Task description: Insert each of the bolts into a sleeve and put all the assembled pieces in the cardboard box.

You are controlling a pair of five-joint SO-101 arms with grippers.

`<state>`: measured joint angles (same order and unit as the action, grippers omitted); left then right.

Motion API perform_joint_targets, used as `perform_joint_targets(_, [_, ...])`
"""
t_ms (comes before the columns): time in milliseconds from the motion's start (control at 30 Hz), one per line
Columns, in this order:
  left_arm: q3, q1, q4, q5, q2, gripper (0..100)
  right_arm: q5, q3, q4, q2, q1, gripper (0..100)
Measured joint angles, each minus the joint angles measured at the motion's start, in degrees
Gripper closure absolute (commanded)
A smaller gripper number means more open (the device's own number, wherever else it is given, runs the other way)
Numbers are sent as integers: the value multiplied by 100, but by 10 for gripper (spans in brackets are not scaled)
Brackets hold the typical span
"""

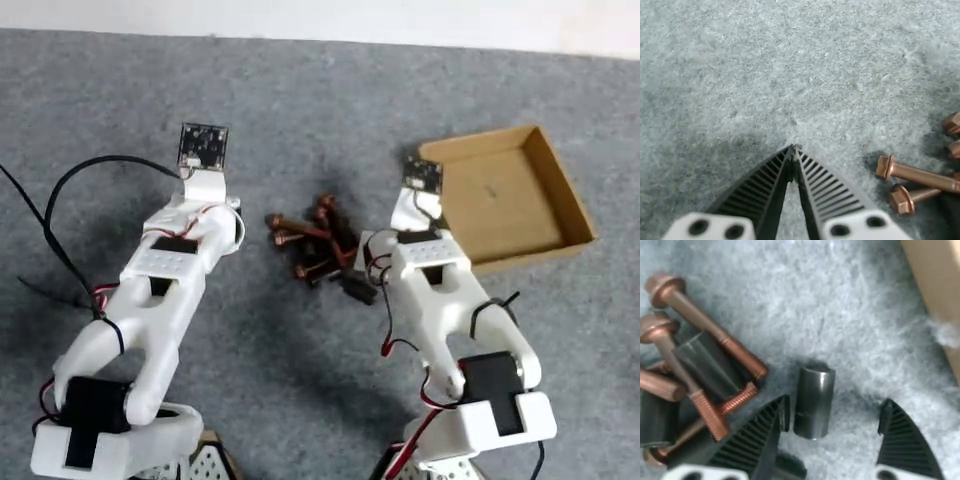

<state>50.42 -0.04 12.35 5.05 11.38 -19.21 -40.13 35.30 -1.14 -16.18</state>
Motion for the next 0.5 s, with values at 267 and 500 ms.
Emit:
perform_joint_targets(267, [0, 0, 0, 0, 0, 995, 686, -9, -105, 0, 0, 732])
perform_joint_targets(500, [0, 0, 0, 0, 0, 995, 396, -9, -185, 0, 0, 732])
